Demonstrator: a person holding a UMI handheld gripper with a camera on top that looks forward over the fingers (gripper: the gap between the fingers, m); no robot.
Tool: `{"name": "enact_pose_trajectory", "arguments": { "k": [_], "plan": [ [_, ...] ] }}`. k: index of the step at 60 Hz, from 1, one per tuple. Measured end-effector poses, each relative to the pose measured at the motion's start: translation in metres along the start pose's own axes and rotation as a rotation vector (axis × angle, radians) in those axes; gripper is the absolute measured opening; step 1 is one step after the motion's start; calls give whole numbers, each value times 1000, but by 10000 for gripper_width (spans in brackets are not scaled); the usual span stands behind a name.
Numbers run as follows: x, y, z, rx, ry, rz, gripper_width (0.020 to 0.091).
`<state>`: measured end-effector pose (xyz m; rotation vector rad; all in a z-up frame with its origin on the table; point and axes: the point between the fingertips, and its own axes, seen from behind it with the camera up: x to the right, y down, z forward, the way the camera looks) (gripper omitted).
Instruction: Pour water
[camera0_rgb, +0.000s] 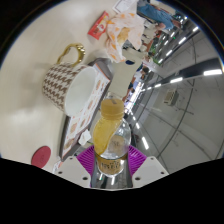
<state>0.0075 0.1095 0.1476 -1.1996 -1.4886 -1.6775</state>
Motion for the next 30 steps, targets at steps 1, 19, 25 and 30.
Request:
{"name": "enact_pose_trajectory", "arguments": {
  "k": [1,19,25,30],
  "plan": [
    [-4,10,-6,2,-9,23,404],
    [-6,63,-17,-41,-283,1087,404],
    [-32,65,-23,-26,-430,1409,404],
    [-61,58,-26,-12,-528,1592,405]
  ]
}}
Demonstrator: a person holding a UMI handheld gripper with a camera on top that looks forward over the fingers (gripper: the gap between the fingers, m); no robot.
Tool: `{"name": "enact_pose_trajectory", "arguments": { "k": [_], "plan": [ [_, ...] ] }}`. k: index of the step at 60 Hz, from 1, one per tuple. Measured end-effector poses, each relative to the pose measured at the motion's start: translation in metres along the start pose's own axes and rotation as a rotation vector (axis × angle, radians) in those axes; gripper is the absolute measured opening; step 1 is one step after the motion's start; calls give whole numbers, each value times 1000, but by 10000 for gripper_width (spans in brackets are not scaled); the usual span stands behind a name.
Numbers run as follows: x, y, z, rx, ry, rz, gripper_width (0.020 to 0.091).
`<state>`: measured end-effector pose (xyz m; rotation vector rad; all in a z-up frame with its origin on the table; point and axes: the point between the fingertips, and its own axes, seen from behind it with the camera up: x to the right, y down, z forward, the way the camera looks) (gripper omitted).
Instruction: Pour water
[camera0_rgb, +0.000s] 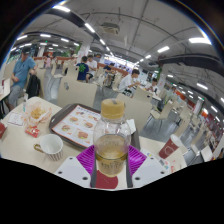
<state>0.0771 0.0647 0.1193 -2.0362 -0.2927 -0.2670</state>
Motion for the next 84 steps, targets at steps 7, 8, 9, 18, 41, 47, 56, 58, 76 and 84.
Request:
{"name": "enact_pose_trajectory", "arguments": {
  "k": [7,8,9,18,41,47,56,58,76,84],
  "plan": [
    [-6,37,17,-26,-69,118,404],
    [-7,43,19,-32,-77,133,404],
    [-9,48,21,-39,-86,147,402],
    [-16,73,27,-26,-121,224,412],
    [-10,92,11,-119,-114,291,840],
    [-5,89,-23,-149,-86,305,855],
    [-10,85,-93,-204,-50,314,849],
    [-12,83,-111,-210,-39,317,850],
    [-41,71,-222,-233,-3,345,850],
    [-49,72,-237,-241,0,354,847]
  ]
}}
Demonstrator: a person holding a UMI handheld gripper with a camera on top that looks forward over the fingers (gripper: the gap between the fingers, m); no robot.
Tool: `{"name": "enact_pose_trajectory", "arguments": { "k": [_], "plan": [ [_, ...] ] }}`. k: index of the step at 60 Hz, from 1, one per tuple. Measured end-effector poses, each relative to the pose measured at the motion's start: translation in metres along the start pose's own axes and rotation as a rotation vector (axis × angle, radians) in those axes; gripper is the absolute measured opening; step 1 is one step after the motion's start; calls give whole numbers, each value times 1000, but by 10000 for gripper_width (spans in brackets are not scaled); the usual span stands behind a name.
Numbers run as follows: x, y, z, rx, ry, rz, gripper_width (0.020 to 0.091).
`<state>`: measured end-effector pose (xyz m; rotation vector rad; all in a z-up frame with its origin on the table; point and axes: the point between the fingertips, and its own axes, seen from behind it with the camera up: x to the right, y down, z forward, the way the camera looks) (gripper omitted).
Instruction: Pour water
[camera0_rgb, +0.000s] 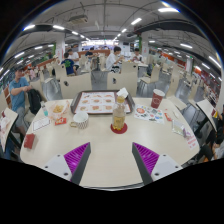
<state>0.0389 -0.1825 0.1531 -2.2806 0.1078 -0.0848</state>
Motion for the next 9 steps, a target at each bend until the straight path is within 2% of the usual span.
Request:
{"name": "enact_pose_trajectory", "arguments": {
  "k": [9],
  "plan": [
    [-8,-3,-4,4,-1,-21,847]
  ]
}}
